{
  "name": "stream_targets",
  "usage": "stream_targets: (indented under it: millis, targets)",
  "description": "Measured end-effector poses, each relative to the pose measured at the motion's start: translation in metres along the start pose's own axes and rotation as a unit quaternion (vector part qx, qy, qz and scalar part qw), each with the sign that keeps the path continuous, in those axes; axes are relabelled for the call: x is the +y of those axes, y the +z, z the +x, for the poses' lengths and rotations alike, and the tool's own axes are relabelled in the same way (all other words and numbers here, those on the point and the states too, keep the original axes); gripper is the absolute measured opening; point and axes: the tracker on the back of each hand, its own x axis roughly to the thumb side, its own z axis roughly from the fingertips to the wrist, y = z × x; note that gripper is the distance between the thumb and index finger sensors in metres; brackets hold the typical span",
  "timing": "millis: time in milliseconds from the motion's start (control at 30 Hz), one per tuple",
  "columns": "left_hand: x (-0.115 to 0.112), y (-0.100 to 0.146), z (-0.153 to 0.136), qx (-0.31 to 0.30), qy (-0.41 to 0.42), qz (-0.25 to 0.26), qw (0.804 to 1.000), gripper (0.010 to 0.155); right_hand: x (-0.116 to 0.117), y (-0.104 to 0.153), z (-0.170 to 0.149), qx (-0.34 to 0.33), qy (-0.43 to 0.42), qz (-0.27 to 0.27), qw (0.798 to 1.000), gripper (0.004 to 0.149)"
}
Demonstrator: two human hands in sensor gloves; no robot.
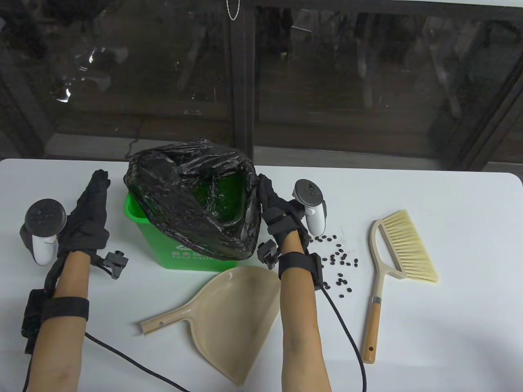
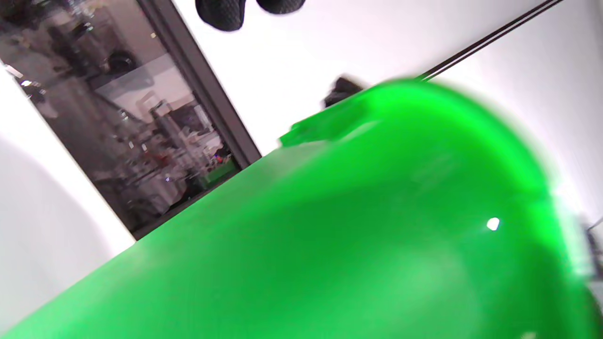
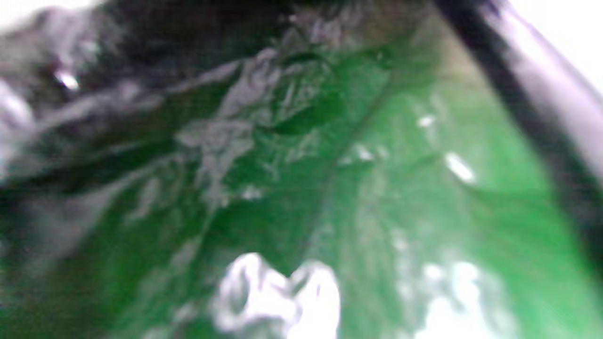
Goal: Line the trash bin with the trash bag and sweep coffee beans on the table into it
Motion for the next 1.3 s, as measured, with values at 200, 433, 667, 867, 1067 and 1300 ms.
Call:
stream_targets:
  millis: [200,433,667,867,1067,1300]
  targets:
    - [0.000,0.014,0.044,-0.057,-0.065,0.003,0.996,0.069,-0.007,0.028,0.020,-0.041,0.018,-0.045,0.998,0.083]
    - [-0.022,0.025,0.081,-0.113,-0.189,-0.041,0.975,0.065,0.008,0.044,0.034,-0.054,0.064,-0.028,0.996,0.083]
    - [-0.027,0.034,0.081,-0.121,-0.260,-0.067,0.956,0.065,0.024,0.041,0.032,-0.051,0.063,-0.001,0.997,0.083]
    - [-0.028,0.040,0.074,-0.122,-0.286,-0.100,0.945,0.064,0.036,0.033,0.025,-0.042,0.062,0.017,0.997,0.084]
    - [-0.034,0.044,0.071,-0.144,-0.294,-0.133,0.936,0.068,0.040,0.028,0.010,-0.018,0.062,0.022,0.998,0.084]
    - [-0.040,0.050,0.071,-0.157,-0.320,-0.152,0.922,0.071,0.041,0.027,-0.002,-0.001,0.056,0.025,0.998,0.083]
